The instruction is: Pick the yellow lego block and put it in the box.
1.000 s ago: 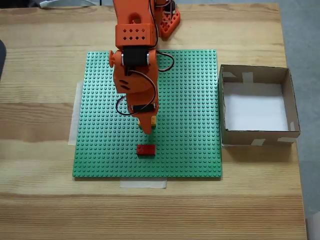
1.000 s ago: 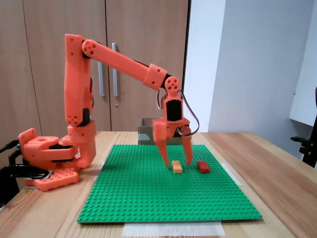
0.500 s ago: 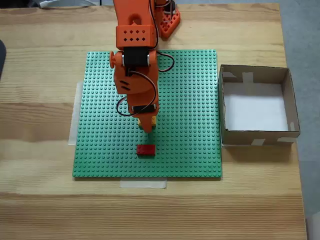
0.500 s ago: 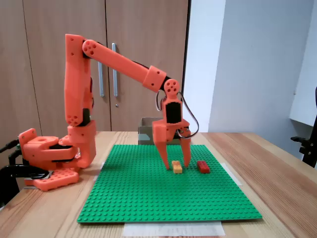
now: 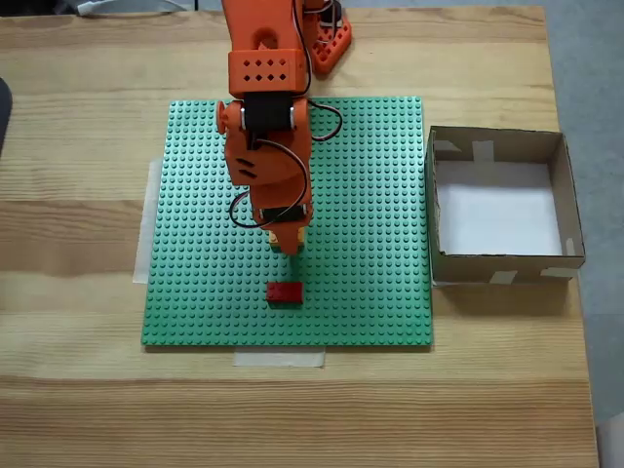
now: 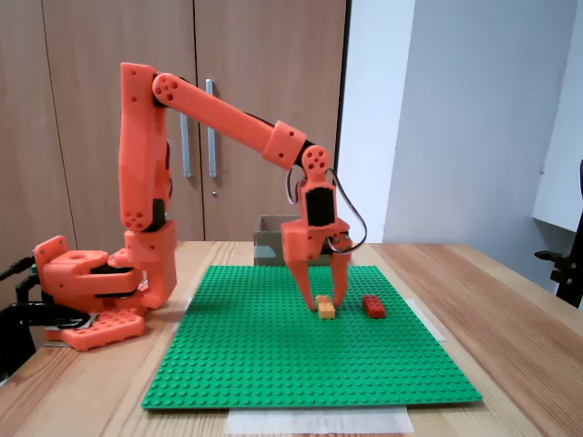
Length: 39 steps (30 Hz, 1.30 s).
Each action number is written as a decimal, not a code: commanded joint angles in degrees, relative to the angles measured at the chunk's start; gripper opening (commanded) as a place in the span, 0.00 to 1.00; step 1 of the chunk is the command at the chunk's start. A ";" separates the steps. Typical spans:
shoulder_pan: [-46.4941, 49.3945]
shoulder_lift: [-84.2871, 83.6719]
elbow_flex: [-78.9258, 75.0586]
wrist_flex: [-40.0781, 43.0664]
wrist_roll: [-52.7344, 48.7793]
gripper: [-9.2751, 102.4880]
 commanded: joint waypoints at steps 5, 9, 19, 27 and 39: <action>0.35 0.26 -0.18 -0.70 -0.26 0.21; 0.44 0.26 -0.18 -1.14 -0.53 0.19; 0.53 0.26 -0.18 -0.62 -0.88 0.14; 0.62 1.85 -0.18 0.62 -0.97 0.09; 0.70 7.91 -0.44 4.48 -1.49 0.08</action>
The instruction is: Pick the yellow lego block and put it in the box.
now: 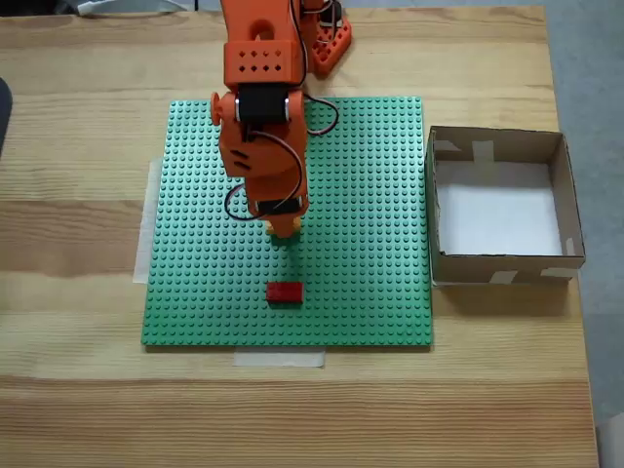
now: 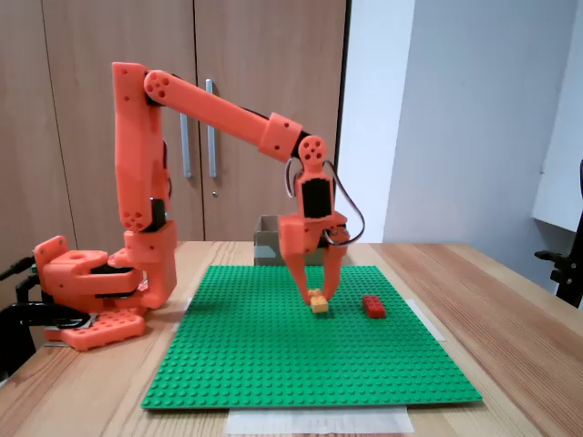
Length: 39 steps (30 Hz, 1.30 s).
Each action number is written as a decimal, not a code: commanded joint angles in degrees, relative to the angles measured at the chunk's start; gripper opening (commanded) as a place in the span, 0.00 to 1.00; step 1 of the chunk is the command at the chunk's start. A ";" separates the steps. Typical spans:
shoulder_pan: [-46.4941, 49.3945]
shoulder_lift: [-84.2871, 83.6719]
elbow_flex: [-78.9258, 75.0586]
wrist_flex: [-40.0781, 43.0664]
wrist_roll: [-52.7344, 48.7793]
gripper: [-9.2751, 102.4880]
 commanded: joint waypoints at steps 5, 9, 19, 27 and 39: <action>-0.88 8.96 -0.53 2.46 -0.70 0.08; -1.67 13.01 -0.44 3.52 -0.97 0.08; -6.50 20.39 -0.88 8.17 0.79 0.08; -16.88 23.20 -6.42 12.22 5.45 0.08; -31.11 22.32 -11.16 10.20 9.49 0.07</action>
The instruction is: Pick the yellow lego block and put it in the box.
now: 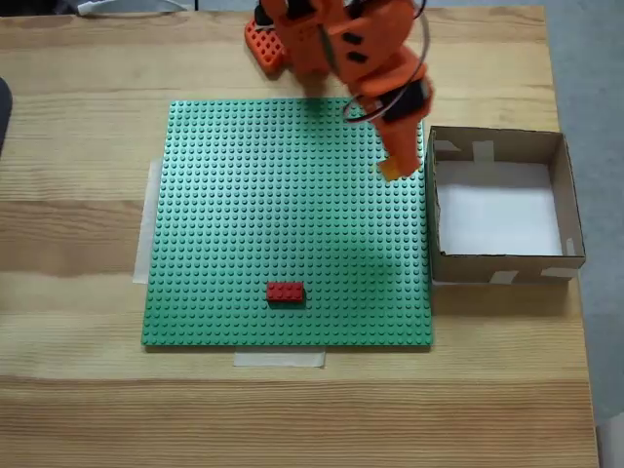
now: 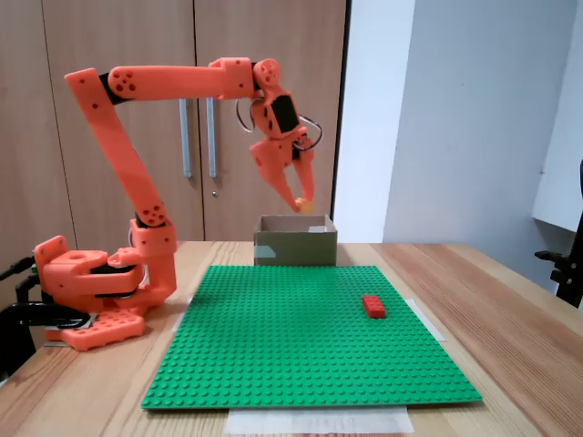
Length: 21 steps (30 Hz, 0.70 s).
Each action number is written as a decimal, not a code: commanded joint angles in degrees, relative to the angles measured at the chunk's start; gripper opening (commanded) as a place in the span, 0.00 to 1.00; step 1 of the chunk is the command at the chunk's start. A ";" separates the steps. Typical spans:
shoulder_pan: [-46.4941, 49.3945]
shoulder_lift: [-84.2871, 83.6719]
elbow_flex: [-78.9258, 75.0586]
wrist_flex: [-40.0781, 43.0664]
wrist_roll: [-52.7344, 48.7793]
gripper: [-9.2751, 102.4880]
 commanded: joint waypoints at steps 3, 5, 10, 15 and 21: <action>-5.80 0.88 -3.96 -1.05 2.29 0.07; -7.91 0.18 -5.10 -0.79 3.08 0.07; -12.39 -3.16 -9.14 0.88 5.10 0.07; -13.54 -9.49 -15.56 2.90 6.77 0.07; -14.33 -16.96 -21.97 3.08 6.42 0.07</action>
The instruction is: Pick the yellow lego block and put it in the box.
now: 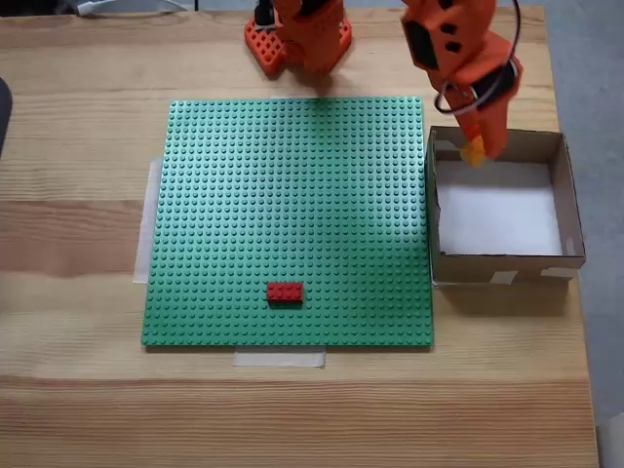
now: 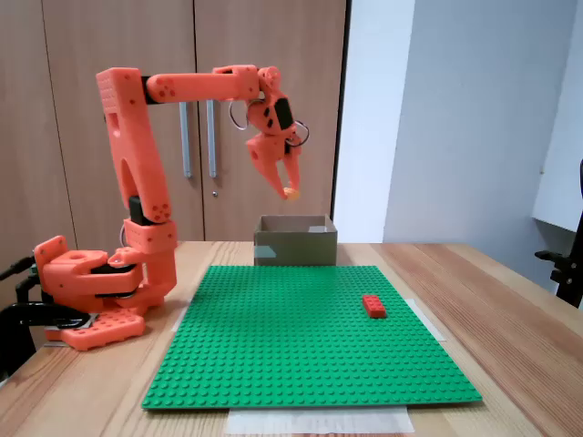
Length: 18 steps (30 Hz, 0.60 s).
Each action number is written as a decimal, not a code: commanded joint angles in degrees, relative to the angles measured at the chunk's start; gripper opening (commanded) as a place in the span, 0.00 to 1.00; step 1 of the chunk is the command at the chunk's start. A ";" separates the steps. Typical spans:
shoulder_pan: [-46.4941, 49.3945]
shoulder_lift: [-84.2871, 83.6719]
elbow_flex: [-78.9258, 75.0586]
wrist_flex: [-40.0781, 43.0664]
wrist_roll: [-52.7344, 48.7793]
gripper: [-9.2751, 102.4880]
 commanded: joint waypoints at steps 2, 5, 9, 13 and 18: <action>-1.05 -3.78 -6.59 0.88 -0.09 0.07; -1.23 -7.38 -9.05 0.97 -0.35 0.07; -1.32 -11.78 -11.51 0.44 -0.44 0.07; -1.32 -16.00 -13.10 -0.09 -0.35 0.07; -1.41 -21.97 -14.50 -1.76 0.18 0.07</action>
